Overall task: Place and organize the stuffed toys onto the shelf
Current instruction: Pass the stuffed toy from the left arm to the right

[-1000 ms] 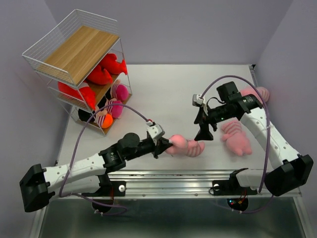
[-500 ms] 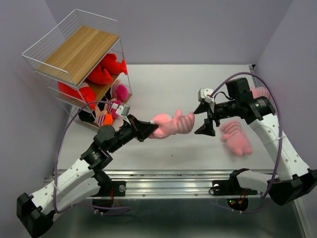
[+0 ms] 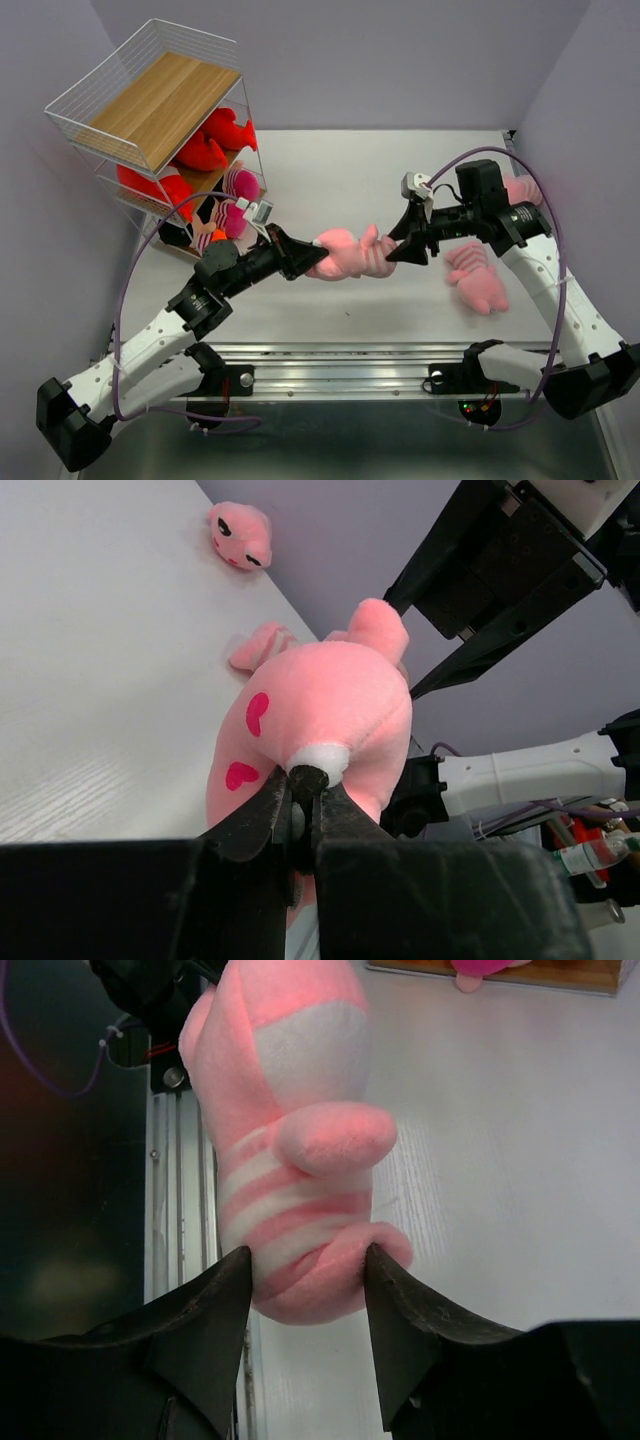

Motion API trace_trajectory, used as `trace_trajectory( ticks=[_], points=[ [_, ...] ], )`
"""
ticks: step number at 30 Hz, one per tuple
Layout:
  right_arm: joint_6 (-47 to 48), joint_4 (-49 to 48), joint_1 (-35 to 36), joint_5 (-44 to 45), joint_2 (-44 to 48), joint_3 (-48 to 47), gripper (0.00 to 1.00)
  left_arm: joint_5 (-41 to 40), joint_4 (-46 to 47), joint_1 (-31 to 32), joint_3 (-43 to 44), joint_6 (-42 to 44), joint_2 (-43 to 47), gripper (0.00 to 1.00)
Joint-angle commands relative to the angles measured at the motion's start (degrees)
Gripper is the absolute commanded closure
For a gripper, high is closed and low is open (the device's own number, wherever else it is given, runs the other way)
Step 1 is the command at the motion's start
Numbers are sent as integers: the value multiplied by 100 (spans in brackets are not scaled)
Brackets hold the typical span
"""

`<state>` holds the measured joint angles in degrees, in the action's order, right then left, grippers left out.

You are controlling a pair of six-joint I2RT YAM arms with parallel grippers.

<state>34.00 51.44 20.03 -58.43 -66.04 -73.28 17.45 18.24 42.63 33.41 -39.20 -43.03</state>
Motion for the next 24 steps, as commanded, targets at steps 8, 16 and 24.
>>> trace_trajectory(
  ticks=[8,16,24],
  points=[
    [-420,-177,53,-318,-190,-64,37,-14,742,-44,104,-290,312,100],
    [-210,24,53,-299,-190,-47,26,-146,1050,-53,-212,-597,611,100],
    [-218,24,53,-862,-348,59,56,-137,1296,-53,-344,-756,585,100]
  ],
)
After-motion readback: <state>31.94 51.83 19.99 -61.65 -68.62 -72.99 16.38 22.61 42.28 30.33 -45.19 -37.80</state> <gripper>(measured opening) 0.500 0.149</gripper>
